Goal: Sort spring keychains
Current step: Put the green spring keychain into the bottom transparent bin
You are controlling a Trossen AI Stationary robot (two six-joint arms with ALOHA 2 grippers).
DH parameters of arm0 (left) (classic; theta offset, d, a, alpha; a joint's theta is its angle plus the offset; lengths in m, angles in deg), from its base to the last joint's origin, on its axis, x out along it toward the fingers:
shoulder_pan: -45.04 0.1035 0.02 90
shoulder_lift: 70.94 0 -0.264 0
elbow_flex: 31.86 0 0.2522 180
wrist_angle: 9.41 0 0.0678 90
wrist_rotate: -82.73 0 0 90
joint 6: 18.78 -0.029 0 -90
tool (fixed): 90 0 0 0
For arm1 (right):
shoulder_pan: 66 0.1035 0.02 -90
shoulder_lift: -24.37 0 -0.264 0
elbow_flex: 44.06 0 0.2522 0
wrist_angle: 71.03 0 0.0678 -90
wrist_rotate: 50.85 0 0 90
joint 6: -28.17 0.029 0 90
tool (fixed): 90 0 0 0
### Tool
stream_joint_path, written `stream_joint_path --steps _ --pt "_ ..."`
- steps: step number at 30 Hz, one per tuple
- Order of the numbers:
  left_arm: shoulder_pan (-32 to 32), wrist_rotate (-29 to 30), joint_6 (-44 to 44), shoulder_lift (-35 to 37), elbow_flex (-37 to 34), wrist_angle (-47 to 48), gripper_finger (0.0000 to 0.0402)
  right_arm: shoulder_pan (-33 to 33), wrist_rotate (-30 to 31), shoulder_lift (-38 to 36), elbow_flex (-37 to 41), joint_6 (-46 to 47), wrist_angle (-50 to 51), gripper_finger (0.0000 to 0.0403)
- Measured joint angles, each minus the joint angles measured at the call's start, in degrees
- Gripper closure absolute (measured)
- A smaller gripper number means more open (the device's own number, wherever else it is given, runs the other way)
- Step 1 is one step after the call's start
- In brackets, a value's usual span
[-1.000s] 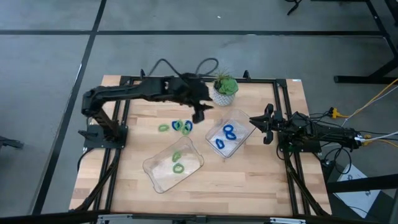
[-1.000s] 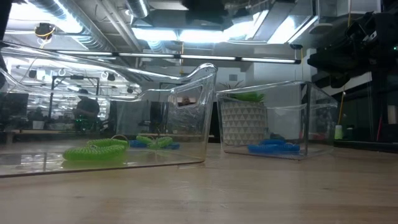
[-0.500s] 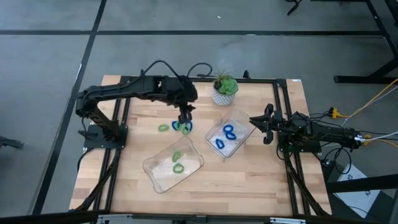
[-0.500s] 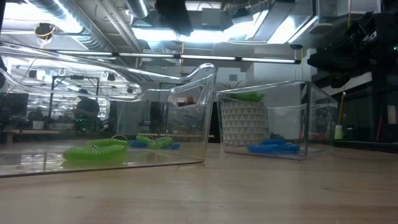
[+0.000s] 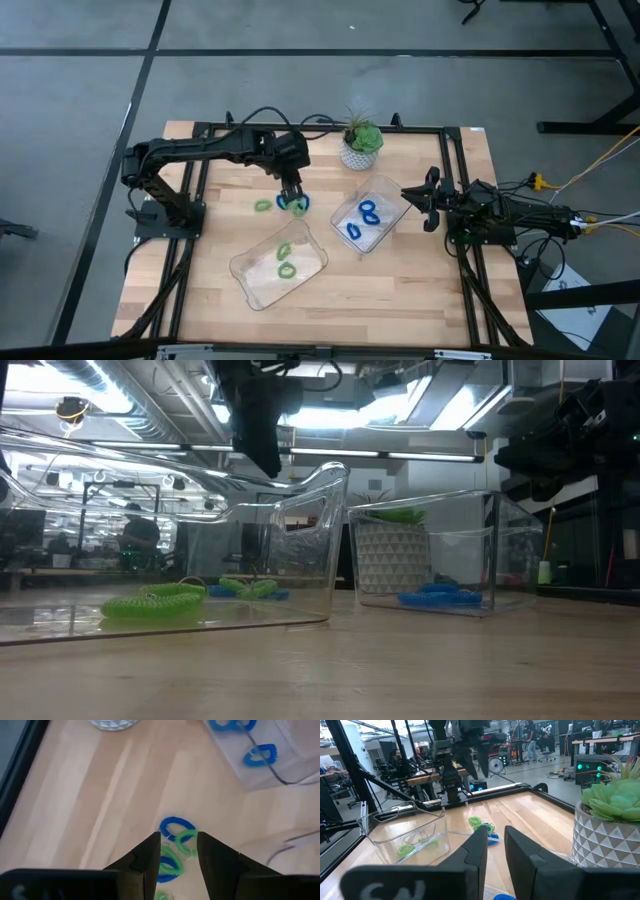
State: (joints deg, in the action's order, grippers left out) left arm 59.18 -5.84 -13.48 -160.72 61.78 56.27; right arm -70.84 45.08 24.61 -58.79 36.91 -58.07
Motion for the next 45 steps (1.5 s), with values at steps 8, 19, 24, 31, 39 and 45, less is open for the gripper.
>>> stream_joint_path --steps 8,19,24,31,39,45 --pt "3.2 0.0 1.0 5.2 -7.0 -1.4 0.0282 0.0 0.0 0.0 0.0 0.0 0.0 0.0336" --pt "4.9 0.7 8.8 17.6 -21.2 -2.2 0.0286 0.0 0.0 0.0 0.0 0.0 0.0 0.0336" --pt "3.2 0.3 10.9 17.6 -26.3 -2.1 0.0286 0.0 0.0 0.0 0.0 0.0 0.0 0.0336" --pt "2.7 1.8 17.9 17.1 -31.4 -2.5 0.0287 0.0 0.0 0.0 0.0 0.0 0.0 0.0336" --pt "2.7 1.9 17.4 17.1 -34.2 -3.2 0.0288 0.0 0.0 0.0 0.0 0.0 0.0 0.0336" --pt "2.5 -4.9 14.8 17.1 -36.6 -8.9 0.0288 0.0 0.0 0.0 0.0 0.0 0.0 0.0336"
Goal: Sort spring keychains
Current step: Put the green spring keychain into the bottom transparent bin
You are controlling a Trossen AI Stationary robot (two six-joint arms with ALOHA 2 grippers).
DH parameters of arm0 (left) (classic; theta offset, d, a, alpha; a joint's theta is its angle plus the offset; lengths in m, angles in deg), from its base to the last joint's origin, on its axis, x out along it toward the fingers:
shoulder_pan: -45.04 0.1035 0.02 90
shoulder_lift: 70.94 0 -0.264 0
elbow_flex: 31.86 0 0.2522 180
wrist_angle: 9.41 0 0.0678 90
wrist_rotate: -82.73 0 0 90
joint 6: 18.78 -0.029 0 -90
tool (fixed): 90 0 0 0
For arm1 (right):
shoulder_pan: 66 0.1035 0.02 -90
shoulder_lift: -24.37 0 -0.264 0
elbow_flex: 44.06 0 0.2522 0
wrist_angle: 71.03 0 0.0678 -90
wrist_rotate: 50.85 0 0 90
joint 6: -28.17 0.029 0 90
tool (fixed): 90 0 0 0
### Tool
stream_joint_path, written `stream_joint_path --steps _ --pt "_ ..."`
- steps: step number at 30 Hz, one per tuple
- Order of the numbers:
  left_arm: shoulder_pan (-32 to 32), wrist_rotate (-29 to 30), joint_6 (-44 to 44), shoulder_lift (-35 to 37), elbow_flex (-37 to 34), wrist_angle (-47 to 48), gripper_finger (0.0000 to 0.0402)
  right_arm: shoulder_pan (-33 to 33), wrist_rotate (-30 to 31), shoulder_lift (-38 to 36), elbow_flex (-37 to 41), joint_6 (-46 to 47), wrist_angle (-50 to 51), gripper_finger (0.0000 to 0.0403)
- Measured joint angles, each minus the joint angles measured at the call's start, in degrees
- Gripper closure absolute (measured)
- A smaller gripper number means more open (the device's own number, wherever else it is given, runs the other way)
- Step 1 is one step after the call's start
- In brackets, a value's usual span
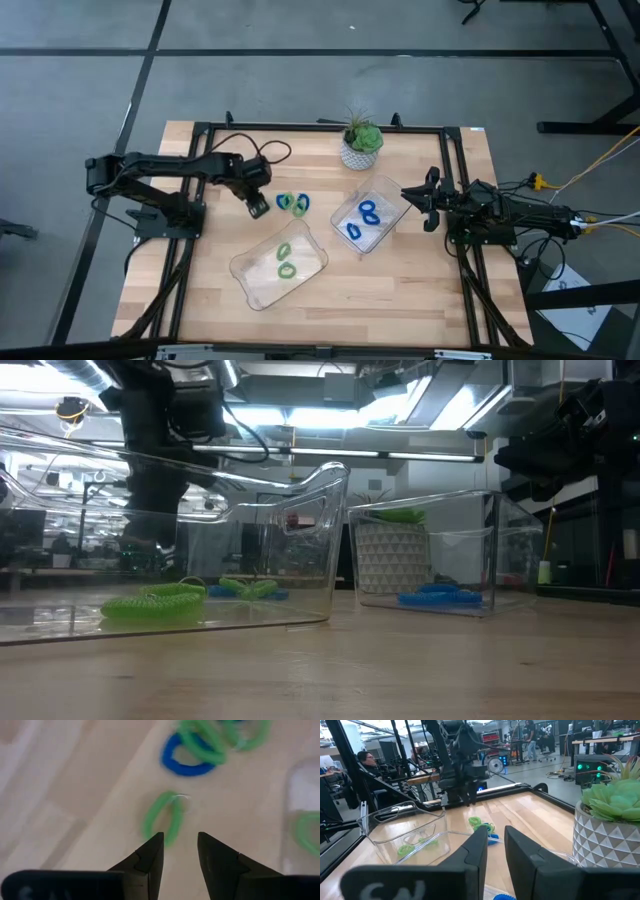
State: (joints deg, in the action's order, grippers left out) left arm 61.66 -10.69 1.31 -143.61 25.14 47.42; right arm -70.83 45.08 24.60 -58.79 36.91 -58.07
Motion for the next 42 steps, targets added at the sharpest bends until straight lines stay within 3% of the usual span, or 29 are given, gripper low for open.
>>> stream_joint_path --steps 2,8,13,21,28,32,38,42 --pt "-0.7 -0.6 -0.9 0.0 -0.7 -1.6 0.0288 0.0 0.0 0.0 0.0 0.0 0.0 0.0336" --pt "-2.3 7.5 -4.0 -1.5 -0.9 -2.1 0.0288 0.0 0.0 0.0 0.0 0.0 0.0 0.0336" --pt "-2.3 5.3 -8.8 -7.0 -0.9 -4.1 0.0288 0.0 0.0 0.0 0.0 0.0 0.0 0.0336" --pt "-2.3 8.2 -11.1 -17.9 -0.5 -3.7 0.0288 0.0 0.0 0.0 0.0 0.0 0.0 0.0336" --pt "-2.3 8.4 -13.2 -19.0 -0.2 -3.8 0.029 0.0 0.0 0.0 0.0 0.0 0.0 0.0336" --pt "-2.3 8.4 -14.3 -17.1 -0.9 -4.6 0.0316 0.0 0.0 0.0 0.0 0.0 0.0 0.0336" --pt "-2.3 7.0 -13.1 -16.2 -0.9 -4.7 0.0387 0.0 0.0 0.0 0.0 0.0 0.0 0.0336" --pt "-2.3 7.0 -9.9 -15.9 -0.9 -4.8 0.0389 0.0 0.0 0.0 0.0 0.0 0.0 0.0336"
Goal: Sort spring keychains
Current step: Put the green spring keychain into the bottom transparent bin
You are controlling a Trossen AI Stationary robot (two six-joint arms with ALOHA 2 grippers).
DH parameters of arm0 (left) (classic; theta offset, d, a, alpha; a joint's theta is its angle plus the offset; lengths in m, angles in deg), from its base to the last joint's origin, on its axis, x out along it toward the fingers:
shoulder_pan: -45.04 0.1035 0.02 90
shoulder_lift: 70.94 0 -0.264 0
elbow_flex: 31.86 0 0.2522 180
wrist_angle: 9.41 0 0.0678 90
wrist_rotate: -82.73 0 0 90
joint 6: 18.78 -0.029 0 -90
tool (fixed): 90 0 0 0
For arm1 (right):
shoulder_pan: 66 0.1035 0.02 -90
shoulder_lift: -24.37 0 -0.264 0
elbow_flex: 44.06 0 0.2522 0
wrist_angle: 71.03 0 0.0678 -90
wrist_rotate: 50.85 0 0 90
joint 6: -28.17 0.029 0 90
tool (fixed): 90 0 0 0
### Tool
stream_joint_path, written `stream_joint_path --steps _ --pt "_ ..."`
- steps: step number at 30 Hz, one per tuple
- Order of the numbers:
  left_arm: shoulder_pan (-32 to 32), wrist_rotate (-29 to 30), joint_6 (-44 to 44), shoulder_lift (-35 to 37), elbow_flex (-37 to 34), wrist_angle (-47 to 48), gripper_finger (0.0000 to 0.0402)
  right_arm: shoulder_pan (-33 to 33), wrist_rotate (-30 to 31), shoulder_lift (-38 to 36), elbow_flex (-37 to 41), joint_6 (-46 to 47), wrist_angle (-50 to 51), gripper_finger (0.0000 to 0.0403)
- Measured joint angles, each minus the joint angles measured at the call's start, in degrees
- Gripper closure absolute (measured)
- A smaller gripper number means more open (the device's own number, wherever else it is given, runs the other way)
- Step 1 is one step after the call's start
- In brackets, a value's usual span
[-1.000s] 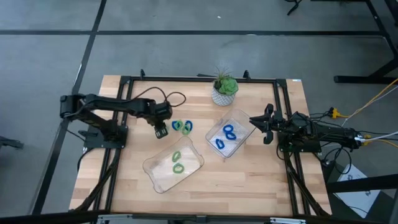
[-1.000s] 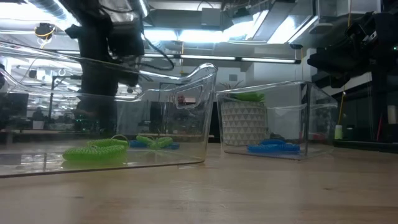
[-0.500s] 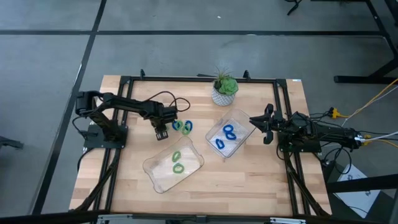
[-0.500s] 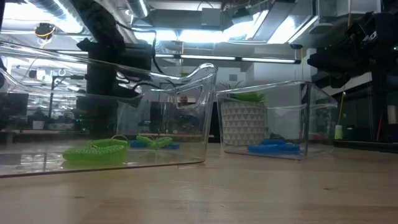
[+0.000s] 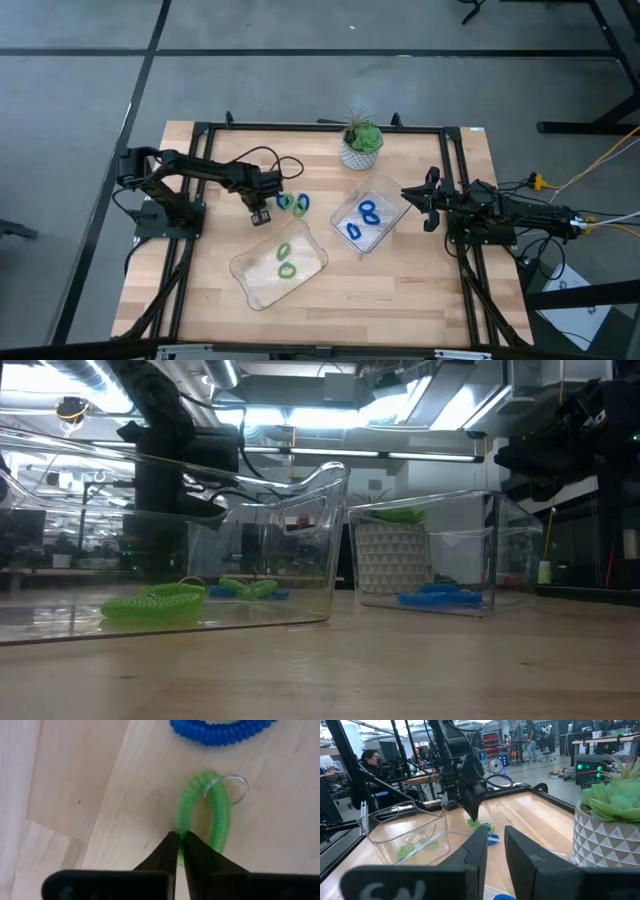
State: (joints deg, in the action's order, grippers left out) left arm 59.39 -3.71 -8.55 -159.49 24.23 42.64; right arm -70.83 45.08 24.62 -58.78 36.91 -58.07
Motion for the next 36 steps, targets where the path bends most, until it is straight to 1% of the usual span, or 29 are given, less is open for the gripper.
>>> stream_joint_path --steps 4,8,12,20,23,28,32,36 --pt "0.0 1.5 3.6 2.4 -0.3 -0.4 0.0395 0.0 0.0 0.0 0.0 0.0 0.0 0.0336" --pt "0.0 4.3 5.4 7.4 -0.2 -0.7 0.0395 0.0 0.0 0.0 0.0 0.0 0.0 0.0336" --pt "0.0 5.8 6.4 13.0 -0.2 -0.7 0.0396 0.0 0.0 0.0 0.0 0.0 0.0 0.0336" --pt "0.0 10.1 12.9 25.0 -0.1 -1.5 0.0397 0.0 0.0 0.0 0.0 0.0 0.0 0.0336" --pt "0.0 10.8 13.2 29.5 0.0 -4.5 0.0397 0.0 0.0 0.0 0.0 0.0 0.0 0.0336" --pt "0.0 11.0 12.4 35.6 0.0 -12.2 0.0398 0.0 0.0 0.0 0.0 0.0 0.0 0.0336" --pt "0.0 11.0 11.6 38.6 0.0 -17.9 0.0398 0.0 0.0 0.0 0.0 0.0 0.0 0.0336" --pt "0.0 11.0 10.3 40.1 0.0 -22.1 0.0398 0.0 0.0 0.0 0.0 0.0 0.0 0.0336"
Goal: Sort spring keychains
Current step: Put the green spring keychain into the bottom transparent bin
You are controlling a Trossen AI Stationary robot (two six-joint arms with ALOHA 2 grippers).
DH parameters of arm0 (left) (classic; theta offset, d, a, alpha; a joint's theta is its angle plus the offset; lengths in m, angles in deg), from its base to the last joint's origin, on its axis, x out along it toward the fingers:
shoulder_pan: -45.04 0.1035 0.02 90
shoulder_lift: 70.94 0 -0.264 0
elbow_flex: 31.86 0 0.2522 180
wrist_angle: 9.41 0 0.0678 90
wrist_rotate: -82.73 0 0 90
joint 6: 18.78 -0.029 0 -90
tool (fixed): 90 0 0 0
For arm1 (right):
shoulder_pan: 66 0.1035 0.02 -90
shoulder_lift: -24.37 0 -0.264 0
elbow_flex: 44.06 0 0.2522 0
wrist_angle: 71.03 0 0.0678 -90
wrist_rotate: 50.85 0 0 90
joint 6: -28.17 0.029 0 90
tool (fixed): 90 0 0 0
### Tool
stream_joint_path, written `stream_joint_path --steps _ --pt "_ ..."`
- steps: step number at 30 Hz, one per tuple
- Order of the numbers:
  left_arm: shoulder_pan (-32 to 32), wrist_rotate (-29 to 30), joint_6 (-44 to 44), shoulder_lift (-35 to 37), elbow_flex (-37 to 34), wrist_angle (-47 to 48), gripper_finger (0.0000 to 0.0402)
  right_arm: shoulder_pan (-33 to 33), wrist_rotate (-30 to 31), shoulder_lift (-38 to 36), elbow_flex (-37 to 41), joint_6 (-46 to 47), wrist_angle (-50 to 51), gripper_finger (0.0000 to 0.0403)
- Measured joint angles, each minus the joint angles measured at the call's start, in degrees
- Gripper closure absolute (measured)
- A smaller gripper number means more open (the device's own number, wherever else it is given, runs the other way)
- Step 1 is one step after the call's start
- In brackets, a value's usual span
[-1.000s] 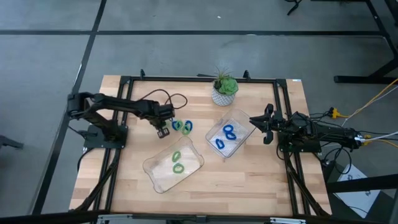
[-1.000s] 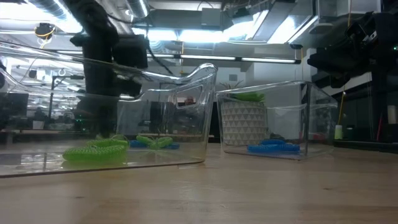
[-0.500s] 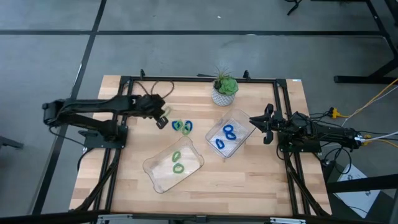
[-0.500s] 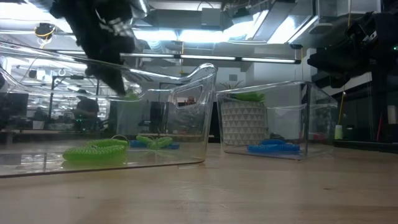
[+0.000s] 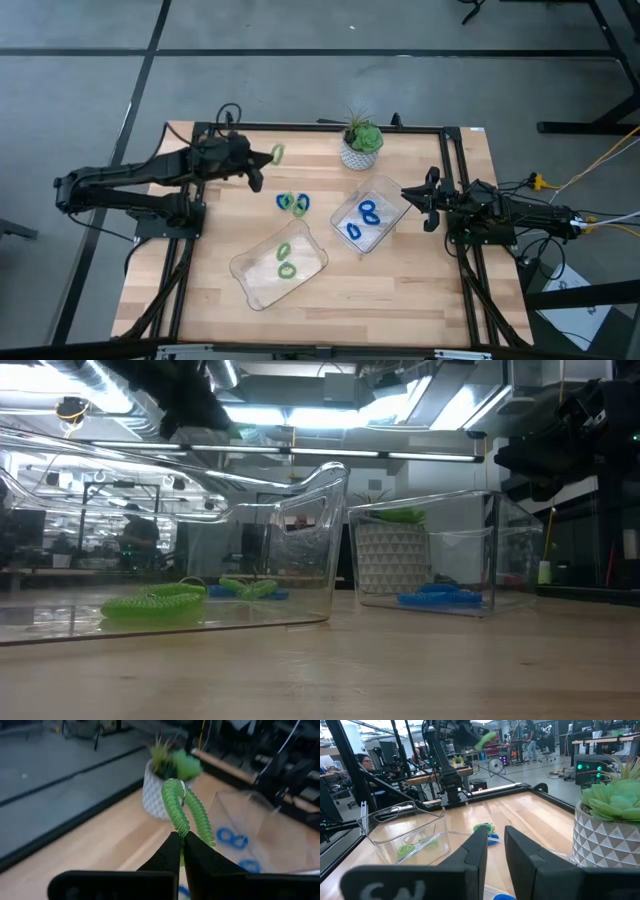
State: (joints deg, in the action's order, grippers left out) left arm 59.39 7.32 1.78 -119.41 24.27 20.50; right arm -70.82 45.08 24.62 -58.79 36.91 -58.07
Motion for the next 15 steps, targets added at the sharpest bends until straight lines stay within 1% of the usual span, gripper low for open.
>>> stream_joint_path --steps 7,15 --pt "0.0 -1.1 -0.1 0.4 0.0 -8.0 0.0397 0.0 0.0 0.0 0.0 0.0 0.0 0.0336" --pt "0.0 -7.9 -0.2 0.4 0.0 -13.9 0.0398 0.0 0.0 0.0 0.0 0.0 0.0 0.0336"
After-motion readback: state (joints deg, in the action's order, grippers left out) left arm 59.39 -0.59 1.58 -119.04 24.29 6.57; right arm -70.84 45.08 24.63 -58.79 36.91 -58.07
